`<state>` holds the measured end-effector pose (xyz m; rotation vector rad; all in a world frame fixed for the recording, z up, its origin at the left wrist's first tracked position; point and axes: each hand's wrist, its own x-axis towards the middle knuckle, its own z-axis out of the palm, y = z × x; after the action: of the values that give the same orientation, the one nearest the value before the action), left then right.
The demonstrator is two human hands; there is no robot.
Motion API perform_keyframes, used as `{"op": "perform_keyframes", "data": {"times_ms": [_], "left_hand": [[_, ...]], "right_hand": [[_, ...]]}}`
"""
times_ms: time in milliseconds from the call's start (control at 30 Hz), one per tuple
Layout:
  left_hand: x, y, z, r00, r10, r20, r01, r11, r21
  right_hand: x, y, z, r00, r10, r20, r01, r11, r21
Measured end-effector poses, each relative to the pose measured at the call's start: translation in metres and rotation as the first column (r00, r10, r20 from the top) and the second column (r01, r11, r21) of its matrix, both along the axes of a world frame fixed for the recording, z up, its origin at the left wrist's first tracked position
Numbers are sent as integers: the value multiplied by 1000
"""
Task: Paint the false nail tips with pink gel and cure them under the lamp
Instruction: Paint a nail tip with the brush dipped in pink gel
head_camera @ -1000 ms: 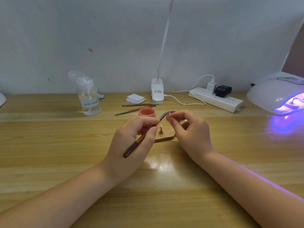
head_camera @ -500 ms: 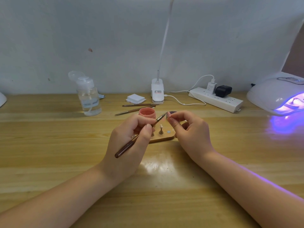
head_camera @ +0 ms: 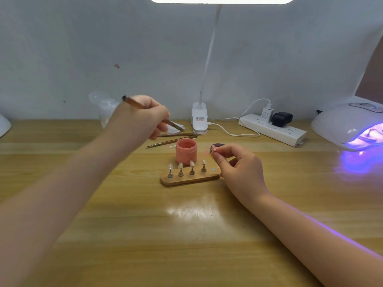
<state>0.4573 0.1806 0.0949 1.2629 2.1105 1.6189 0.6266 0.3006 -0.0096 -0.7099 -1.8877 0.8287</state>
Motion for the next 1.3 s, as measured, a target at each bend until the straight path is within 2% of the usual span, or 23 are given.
{"op": "perform_keyframes", "data": {"times_ms": [200,267,467,567,667,767,867,967,1200,1300], "left_hand": [[-7,41,15,991,-92,-96,45,912,-408],[-6,52,14,987,-100,-122,32,885,-465],[-3,64,-2,990,-123,-61,69,831,-553],[-6,61,-9,996,-91,-18,69,854,-516],[-16,54,-10,989,8,147,52,917,-395],[-27,41,-13,930,81,357,16,965,-262],[-33,28,-19,870,103,483,-13,982,-186],[-36,19,-26,835,119,537,-29,985,-173],[-35,14,-28,819,121,561,-89,992,-84],[-36,13,-30,809,139,571,-97,990,-104]], "right_hand": [[-1,0,-2,1000,7,-8,-7,1000,16],[-1,0,-2,1000,5,-14,-5,1000,21],[-2,1,-2,1000,10,-20,-10,1000,21],[-1,1,-3,1000,3,-3,-3,1000,30],[-1,1,-3,1000,2,0,-2,999,34],[-1,1,-2,1000,1,9,-2,999,40],[0,1,-2,1000,6,16,-7,999,36],[-1,0,-2,1000,10,15,-11,999,44],[0,1,-2,999,10,34,-13,998,64],[-1,1,-3,1000,11,25,-12,998,59]]}}
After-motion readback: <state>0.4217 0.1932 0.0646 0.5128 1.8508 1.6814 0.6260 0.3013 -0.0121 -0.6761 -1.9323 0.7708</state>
